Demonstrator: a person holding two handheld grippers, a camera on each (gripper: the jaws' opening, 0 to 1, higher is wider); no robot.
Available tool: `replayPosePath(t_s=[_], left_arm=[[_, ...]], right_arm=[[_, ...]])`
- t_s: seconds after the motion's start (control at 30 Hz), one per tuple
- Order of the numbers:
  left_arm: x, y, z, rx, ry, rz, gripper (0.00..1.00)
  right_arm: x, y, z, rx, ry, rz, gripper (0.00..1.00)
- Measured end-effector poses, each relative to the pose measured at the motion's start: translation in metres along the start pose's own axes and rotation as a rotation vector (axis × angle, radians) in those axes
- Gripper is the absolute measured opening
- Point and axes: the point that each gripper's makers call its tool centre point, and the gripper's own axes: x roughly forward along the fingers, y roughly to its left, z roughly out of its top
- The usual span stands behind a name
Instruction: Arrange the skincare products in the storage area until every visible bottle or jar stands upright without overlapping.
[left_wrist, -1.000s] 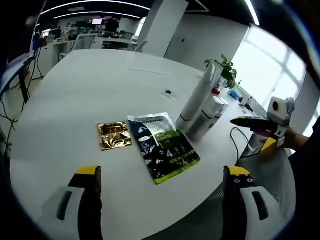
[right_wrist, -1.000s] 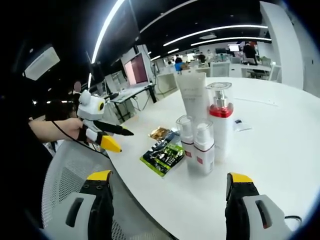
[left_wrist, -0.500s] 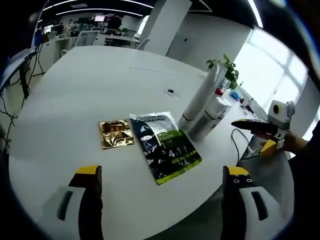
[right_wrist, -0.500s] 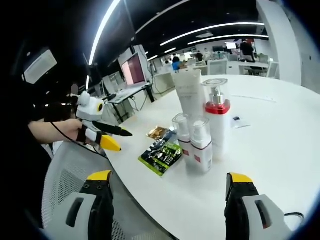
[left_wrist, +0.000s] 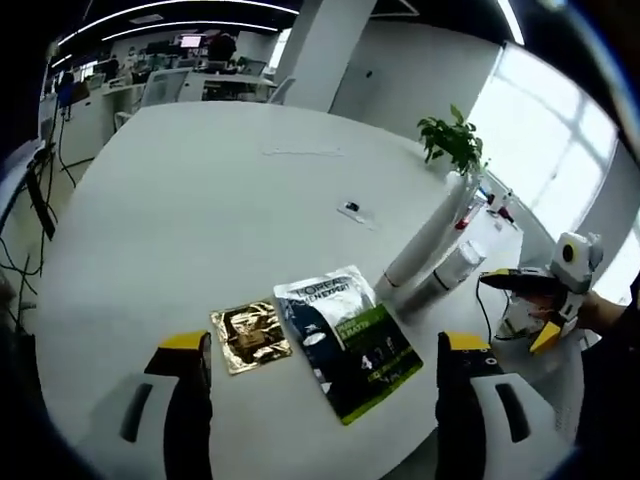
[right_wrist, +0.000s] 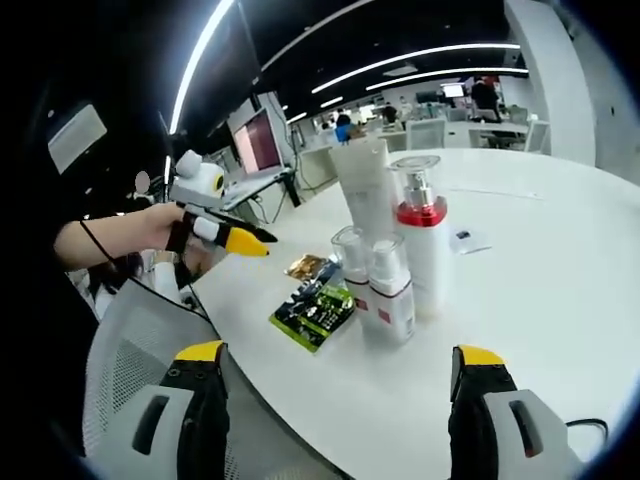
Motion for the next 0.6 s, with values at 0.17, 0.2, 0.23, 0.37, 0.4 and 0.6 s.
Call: replayPosePath(t_s=[0.17, 0.2, 0.23, 0.37, 0.4, 0.6], left_arm=[[0.009, 0.004, 0.023, 0.046, 0.034, 0.003, 0.86], [0.011, 0.003, 0.028, 0.047, 0.036, 0.001, 0.86], [0.013, 0.000, 0.036, 0.053, 0.040, -0.007, 0.86], [0.032, -0.001, 0.058, 0.075, 0.043, -0.027, 0.85], [0.039, -0.002, 0.062, 0.089, 0.057, -0.027, 0.85], [0.061, -0.001, 0.075, 0.154, 0.139, -0.031, 0.83]], right_arm=[[-0.002, -0.005, 0.003, 0.015, -0.018, -0.023, 0.95], [-0.003, -0.005, 0.003, 0.018, -0.020, -0.028, 0.95], [-0.003, -0.006, 0.004, 0.023, -0.024, -0.031, 0.95], [-0.003, -0.009, 0.004, 0.024, -0.027, -0.043, 0.95], [-0.003, -0.010, 0.004, 0.021, -0.025, -0.046, 0.95], [-0.005, -0.013, 0.004, 0.006, -0.022, -0.075, 0.94]])
